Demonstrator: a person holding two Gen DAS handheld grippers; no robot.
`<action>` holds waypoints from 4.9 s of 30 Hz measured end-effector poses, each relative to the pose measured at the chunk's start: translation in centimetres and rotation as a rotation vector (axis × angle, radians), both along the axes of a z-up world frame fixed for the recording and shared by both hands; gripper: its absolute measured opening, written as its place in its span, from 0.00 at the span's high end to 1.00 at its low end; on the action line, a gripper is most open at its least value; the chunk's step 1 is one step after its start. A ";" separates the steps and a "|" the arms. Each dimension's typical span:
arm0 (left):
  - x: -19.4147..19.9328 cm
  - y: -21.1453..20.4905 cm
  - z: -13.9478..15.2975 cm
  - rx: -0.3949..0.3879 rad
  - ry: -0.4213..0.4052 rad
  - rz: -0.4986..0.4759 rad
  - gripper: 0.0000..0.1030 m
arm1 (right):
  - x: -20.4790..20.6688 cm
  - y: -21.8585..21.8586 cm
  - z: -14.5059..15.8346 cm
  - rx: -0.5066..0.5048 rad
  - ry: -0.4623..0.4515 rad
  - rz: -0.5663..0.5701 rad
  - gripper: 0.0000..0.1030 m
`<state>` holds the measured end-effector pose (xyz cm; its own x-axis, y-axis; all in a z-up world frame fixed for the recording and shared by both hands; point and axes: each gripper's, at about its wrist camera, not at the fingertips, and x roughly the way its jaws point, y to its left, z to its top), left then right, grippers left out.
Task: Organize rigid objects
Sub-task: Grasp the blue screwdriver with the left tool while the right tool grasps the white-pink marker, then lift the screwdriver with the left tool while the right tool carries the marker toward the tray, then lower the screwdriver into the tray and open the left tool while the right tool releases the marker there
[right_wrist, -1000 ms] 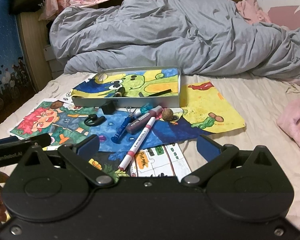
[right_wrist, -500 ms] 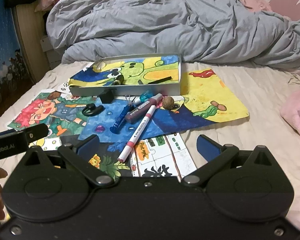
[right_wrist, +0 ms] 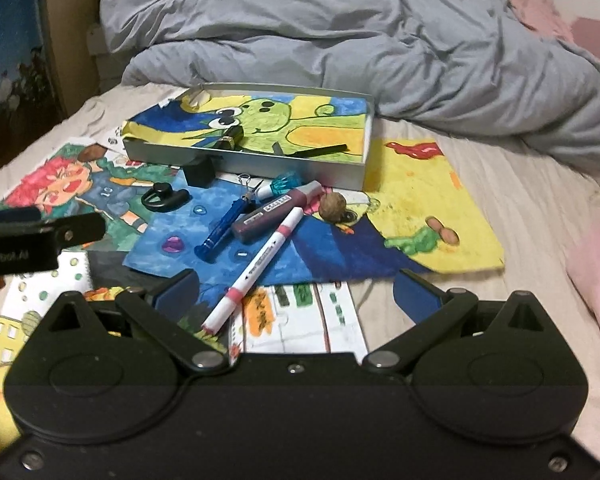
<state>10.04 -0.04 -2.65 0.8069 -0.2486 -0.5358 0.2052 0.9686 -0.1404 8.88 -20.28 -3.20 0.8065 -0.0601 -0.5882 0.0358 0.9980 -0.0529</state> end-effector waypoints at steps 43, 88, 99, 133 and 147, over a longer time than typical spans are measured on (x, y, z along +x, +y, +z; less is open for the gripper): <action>11.9 -6.8 -5.2 0.071 0.254 -0.472 0.91 | 9.2 0.6 -5.4 -0.071 0.149 0.070 0.81; 16.9 -7.1 1.5 -0.046 -0.097 -0.098 0.92 | 19.1 -9.2 1.2 0.373 -0.261 0.047 0.94; 23.2 -8.5 -2.5 -0.056 -0.043 -0.033 0.92 | 26.5 -11.5 -2.7 0.411 -0.242 -0.003 0.94; 18.3 -5.0 1.8 -0.045 -0.079 0.044 0.41 | 22.1 -8.7 0.9 0.317 -0.223 0.075 0.53; 7.5 0.2 6.2 -0.047 -0.199 0.116 0.08 | 11.7 -5.2 4.6 0.258 -0.279 0.105 0.01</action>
<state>17.59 0.13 3.53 0.9201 -0.1690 -0.3534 0.1209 0.9806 -0.1542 20.54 -25.48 1.37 0.9314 0.1527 -0.3304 -0.0900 0.9762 0.1975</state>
